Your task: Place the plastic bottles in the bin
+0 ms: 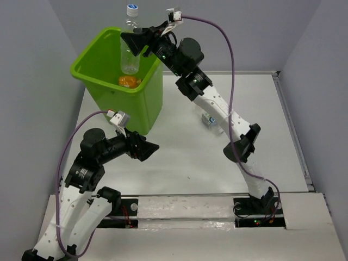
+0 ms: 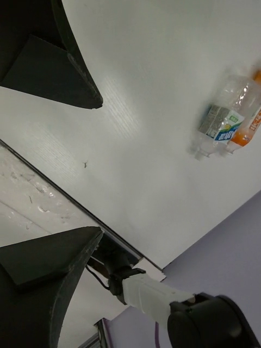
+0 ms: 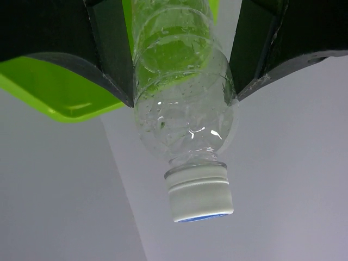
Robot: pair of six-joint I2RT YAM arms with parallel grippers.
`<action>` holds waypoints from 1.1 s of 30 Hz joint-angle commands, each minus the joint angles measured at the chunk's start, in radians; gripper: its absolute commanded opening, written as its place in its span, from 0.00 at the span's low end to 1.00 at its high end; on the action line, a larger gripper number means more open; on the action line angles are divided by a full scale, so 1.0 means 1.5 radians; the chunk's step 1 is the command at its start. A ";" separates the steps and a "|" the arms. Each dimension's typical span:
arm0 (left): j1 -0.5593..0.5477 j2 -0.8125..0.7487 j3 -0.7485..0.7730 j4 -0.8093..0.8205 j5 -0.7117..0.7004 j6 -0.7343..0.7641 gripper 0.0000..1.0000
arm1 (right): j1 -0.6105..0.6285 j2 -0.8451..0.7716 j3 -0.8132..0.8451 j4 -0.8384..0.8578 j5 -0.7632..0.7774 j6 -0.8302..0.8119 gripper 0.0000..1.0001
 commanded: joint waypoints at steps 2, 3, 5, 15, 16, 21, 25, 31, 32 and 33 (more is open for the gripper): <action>-0.040 0.015 -0.007 0.022 0.042 -0.001 0.99 | 0.009 0.098 0.090 0.136 0.050 -0.063 0.82; -0.050 0.016 -0.010 0.028 0.034 -0.009 0.99 | 0.009 0.090 0.073 0.144 0.054 -0.070 0.85; -0.073 0.027 -0.018 0.041 -0.003 -0.028 0.99 | 0.009 0.064 0.017 0.151 0.074 -0.081 0.91; -0.321 0.180 -0.010 0.163 -0.321 -0.182 0.99 | -0.082 -0.247 -0.348 0.078 0.010 -0.089 0.91; -0.334 0.194 -0.010 0.197 -0.350 -0.199 0.99 | -0.108 -0.285 -0.409 0.077 0.001 -0.065 0.88; -0.417 0.315 -0.003 0.301 -0.560 -0.317 0.99 | -0.318 -0.461 -0.666 -0.030 -0.123 -0.028 0.84; -0.434 0.442 0.045 0.354 -0.639 -0.377 0.99 | -0.410 -0.487 -0.778 -0.133 -0.117 -0.083 0.86; -0.433 0.700 0.231 0.338 -0.750 -0.406 0.99 | -0.474 -0.430 -0.800 -0.220 -0.110 -0.193 0.95; -0.430 0.725 0.254 0.330 -0.753 -0.407 0.99 | -0.474 -0.417 -0.800 -0.231 -0.110 -0.208 0.96; -0.425 0.753 0.310 0.302 -0.756 -0.413 0.99 | -0.474 -0.391 -0.787 -0.249 -0.108 -0.226 0.96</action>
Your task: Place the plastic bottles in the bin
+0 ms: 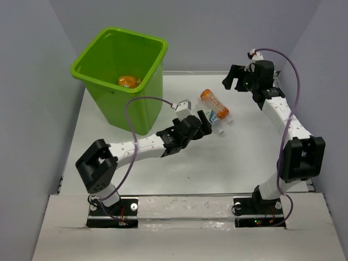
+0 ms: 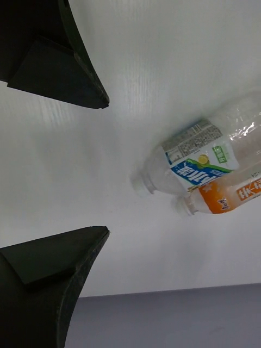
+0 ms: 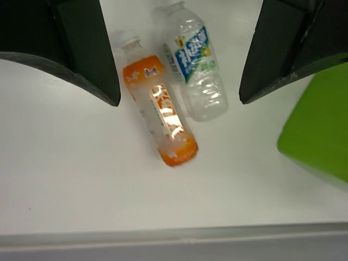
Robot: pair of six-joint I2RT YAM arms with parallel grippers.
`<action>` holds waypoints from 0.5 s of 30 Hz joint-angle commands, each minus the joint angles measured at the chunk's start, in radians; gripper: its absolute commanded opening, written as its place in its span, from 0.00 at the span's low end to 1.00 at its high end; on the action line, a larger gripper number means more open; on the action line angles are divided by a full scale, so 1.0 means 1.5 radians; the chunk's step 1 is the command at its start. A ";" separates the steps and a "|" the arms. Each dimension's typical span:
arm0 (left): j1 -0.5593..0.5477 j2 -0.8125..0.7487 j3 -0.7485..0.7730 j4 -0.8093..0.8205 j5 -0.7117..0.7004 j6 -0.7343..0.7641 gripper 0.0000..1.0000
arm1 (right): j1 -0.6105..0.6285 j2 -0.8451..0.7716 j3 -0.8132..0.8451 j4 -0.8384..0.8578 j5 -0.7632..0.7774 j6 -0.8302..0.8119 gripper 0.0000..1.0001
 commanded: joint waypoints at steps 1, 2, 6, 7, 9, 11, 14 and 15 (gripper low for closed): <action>0.017 0.141 0.157 -0.013 -0.090 -0.029 0.99 | -0.011 0.049 0.040 -0.074 -0.010 -0.107 0.97; 0.022 0.161 0.176 -0.020 -0.093 -0.028 0.99 | -0.011 0.061 0.040 -0.074 -0.009 -0.114 0.97; 0.056 0.257 0.263 -0.032 -0.077 -0.023 0.99 | -0.011 0.120 0.058 -0.090 -0.024 -0.137 0.97; 0.063 0.257 0.277 -0.038 -0.071 -0.022 0.99 | -0.011 0.132 0.063 -0.093 -0.024 -0.139 0.97; 0.080 0.297 0.307 -0.051 -0.057 -0.020 0.99 | -0.011 0.167 0.075 -0.099 -0.050 -0.139 0.97; 0.090 0.328 0.324 -0.054 -0.048 -0.016 0.99 | -0.011 0.189 0.083 -0.102 -0.069 -0.139 0.97; 0.104 0.368 0.354 -0.059 -0.032 -0.008 0.99 | -0.011 0.224 0.096 -0.102 -0.094 -0.153 0.98; 0.111 0.381 0.366 -0.060 -0.024 0.006 0.99 | -0.011 0.240 0.099 -0.102 -0.105 -0.152 0.98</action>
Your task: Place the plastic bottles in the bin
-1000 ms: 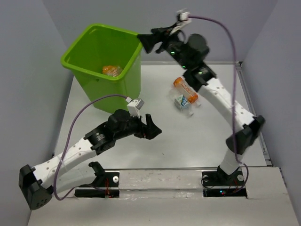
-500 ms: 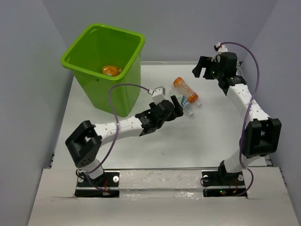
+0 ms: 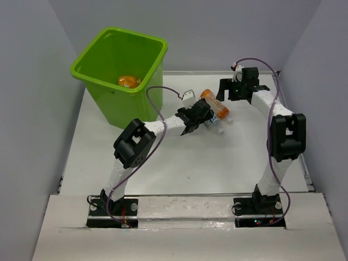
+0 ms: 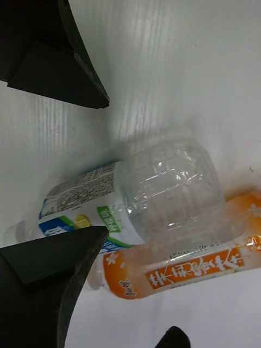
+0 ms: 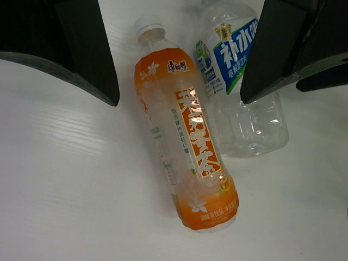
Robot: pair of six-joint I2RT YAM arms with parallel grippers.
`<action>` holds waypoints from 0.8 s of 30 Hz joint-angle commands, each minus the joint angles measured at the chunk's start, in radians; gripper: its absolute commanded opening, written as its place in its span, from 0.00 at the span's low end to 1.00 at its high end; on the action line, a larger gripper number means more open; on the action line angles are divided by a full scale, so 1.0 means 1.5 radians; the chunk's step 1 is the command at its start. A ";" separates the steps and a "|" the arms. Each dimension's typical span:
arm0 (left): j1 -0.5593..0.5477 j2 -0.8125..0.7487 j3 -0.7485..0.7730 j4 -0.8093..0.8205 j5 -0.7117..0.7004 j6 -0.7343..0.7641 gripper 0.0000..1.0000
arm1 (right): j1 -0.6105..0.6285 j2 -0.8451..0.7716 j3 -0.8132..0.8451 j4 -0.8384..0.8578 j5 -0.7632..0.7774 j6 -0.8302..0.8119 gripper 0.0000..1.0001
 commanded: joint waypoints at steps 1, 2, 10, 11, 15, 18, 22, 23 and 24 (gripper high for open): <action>0.015 0.038 0.077 -0.013 0.014 0.027 0.99 | 0.000 0.041 0.044 -0.010 -0.067 -0.023 0.98; 0.021 0.064 0.105 -0.016 0.034 0.034 0.99 | 0.000 0.049 0.054 -0.010 -0.072 -0.023 0.99; 0.032 0.139 0.145 -0.017 0.078 0.042 0.99 | 0.000 0.139 0.106 -0.034 -0.118 -0.028 0.99; 0.034 0.143 0.140 -0.016 0.077 0.043 0.99 | 0.000 0.154 0.108 -0.033 -0.117 -0.026 0.99; 0.040 0.145 0.124 -0.012 0.069 0.042 0.98 | 0.007 0.183 0.119 -0.032 -0.075 -0.020 0.98; 0.043 0.125 0.098 0.011 0.078 0.047 0.99 | 0.007 0.190 0.124 -0.032 -0.023 -0.022 0.96; 0.043 0.060 0.021 0.067 0.081 0.045 0.99 | 0.007 0.192 0.132 -0.028 0.011 0.007 0.74; 0.043 0.050 0.009 0.076 0.084 0.044 0.99 | 0.007 0.190 0.130 -0.028 0.008 0.012 0.58; 0.043 0.041 0.001 0.089 0.085 0.043 0.99 | 0.007 0.185 0.126 -0.026 0.006 0.022 0.53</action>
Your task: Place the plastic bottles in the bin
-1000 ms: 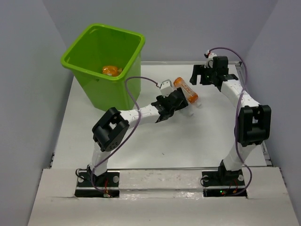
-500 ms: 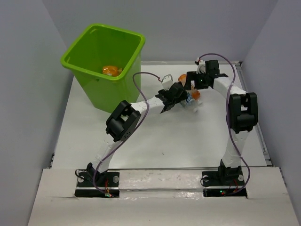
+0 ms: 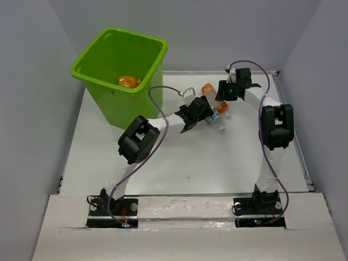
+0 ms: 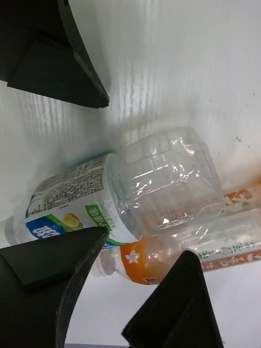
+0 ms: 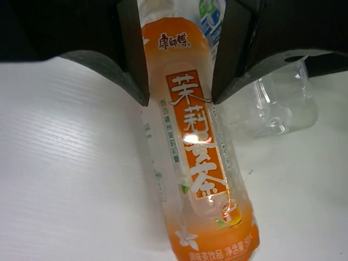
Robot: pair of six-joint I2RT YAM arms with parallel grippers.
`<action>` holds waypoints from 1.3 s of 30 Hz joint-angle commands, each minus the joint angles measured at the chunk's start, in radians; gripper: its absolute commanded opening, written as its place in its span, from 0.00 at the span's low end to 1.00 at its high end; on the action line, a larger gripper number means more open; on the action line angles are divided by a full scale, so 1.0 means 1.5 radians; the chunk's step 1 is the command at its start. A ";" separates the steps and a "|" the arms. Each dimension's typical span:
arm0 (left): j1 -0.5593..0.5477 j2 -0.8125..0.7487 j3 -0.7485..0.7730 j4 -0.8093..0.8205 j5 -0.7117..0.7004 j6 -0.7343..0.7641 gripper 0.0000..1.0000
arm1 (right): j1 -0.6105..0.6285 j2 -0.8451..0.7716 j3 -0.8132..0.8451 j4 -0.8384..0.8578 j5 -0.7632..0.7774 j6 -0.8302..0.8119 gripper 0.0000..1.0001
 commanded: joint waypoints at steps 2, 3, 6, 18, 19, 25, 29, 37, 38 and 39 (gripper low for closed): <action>0.001 -0.069 -0.077 -0.011 0.003 0.017 0.99 | 0.006 0.003 -0.002 -0.004 0.048 0.041 0.49; 0.001 -0.083 -0.088 0.005 0.008 0.016 0.99 | 0.006 -0.002 -0.025 0.007 0.054 0.048 0.44; 0.001 -0.109 -0.140 0.054 0.018 0.007 0.99 | 0.006 -0.030 -0.069 0.029 0.067 0.088 0.37; 0.001 -0.179 -0.223 0.118 0.016 -0.019 0.99 | 0.006 -0.181 -0.266 0.116 0.034 0.139 0.59; 0.001 -0.182 -0.226 0.120 0.017 -0.020 0.99 | 0.006 -0.185 -0.267 0.116 0.035 0.138 0.69; -0.003 -0.204 -0.252 0.148 -0.006 -0.065 0.99 | 0.006 -0.169 -0.237 0.083 0.023 0.106 0.94; -0.006 -0.194 -0.238 0.155 -0.015 -0.088 0.99 | 0.014 -0.125 -0.216 0.069 -0.004 0.097 0.94; -0.006 -0.103 -0.122 0.055 -0.015 -0.083 0.99 | 0.046 -0.116 -0.250 0.087 0.003 0.114 0.64; -0.006 -0.095 -0.113 0.048 -0.020 -0.082 0.99 | 0.046 -0.125 -0.263 0.104 0.026 0.124 0.49; -0.006 -0.087 -0.106 0.043 -0.022 -0.082 0.99 | 0.046 -0.138 -0.278 0.115 0.034 0.135 0.42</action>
